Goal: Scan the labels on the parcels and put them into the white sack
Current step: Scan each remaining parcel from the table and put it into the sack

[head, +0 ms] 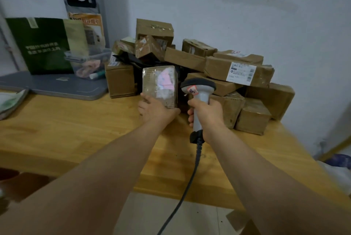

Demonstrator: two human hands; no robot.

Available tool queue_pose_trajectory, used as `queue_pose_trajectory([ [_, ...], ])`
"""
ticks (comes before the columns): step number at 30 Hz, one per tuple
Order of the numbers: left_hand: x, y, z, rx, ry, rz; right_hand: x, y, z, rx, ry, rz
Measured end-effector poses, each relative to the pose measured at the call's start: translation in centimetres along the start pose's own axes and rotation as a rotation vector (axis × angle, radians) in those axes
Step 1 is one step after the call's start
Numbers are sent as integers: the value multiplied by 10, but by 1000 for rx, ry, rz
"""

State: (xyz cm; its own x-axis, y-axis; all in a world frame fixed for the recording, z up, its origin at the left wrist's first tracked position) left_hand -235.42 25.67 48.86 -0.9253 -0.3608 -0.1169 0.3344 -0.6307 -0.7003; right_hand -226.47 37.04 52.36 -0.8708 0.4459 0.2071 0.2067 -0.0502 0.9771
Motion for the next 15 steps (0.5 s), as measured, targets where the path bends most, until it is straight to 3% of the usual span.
queue_pose_trajectory([
  [6,-10,48,60,-259,189,37,-33,-5,-14,58,2,-173],
  [10,-40,84,100,-544,501,157,-66,-13,-30,27,71,-231],
  [13,-66,107,129,-607,688,238,-90,-16,-40,43,87,-274],
  [15,-79,121,145,-532,705,272,-105,-20,-47,50,92,-298],
])
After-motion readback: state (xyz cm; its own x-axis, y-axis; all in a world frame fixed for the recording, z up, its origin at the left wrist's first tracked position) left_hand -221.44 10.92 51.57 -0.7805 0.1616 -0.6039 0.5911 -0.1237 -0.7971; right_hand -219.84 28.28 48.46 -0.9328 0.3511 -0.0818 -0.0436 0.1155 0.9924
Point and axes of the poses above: each hand's wrist, its own x-axis towards the middle knuckle, its own z-axis out of the back of the hand, y = z × x, the point moved 2 cm from there along x, towards the middle knuckle, and after that the axes turned 12 degrees about z, right-handed, at the moved point
